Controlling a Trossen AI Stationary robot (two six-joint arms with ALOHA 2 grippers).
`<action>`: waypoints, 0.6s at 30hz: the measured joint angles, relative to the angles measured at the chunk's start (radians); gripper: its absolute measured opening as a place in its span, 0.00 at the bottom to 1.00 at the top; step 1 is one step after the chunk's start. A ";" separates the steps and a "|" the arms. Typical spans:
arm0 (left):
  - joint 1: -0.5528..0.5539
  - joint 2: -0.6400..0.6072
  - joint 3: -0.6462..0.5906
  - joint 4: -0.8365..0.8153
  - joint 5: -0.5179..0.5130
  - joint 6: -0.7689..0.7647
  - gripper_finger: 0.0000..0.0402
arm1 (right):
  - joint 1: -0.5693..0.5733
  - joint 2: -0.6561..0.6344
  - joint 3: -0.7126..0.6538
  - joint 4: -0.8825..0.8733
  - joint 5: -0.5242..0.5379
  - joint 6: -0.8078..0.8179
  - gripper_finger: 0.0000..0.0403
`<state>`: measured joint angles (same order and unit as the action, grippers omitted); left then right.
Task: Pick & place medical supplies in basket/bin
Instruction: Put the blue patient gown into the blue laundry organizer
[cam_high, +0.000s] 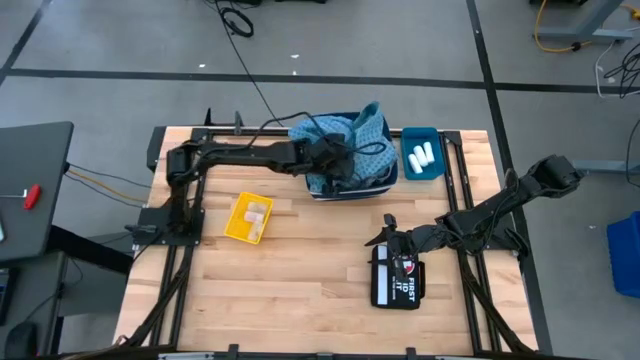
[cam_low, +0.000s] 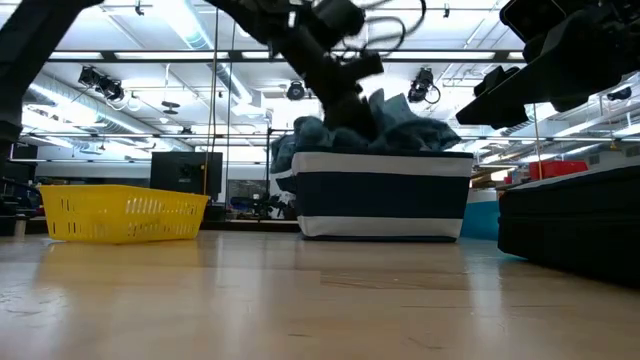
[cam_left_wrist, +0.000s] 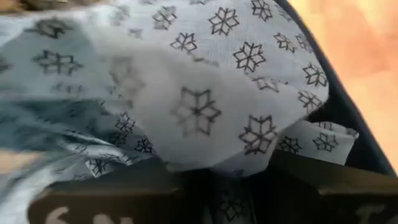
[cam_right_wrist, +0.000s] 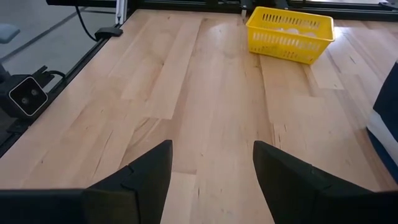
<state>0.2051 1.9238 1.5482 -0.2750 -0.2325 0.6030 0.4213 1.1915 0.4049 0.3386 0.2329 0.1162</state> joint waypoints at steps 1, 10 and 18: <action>0.009 0.012 0.000 -0.002 0.040 -0.004 0.14 | 0.000 0.000 0.000 0.000 0.000 0.000 0.58; 0.024 0.023 0.000 0.003 0.199 -0.057 0.33 | 0.000 0.000 0.000 -0.003 -0.004 0.000 0.58; -0.020 -0.047 0.002 -0.004 0.091 -0.030 0.82 | 0.000 0.000 0.000 -0.018 -0.004 0.000 0.58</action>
<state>0.1848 1.8772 1.5497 -0.2786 -0.1416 0.5726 0.4217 1.1915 0.4049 0.3207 0.2287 0.1162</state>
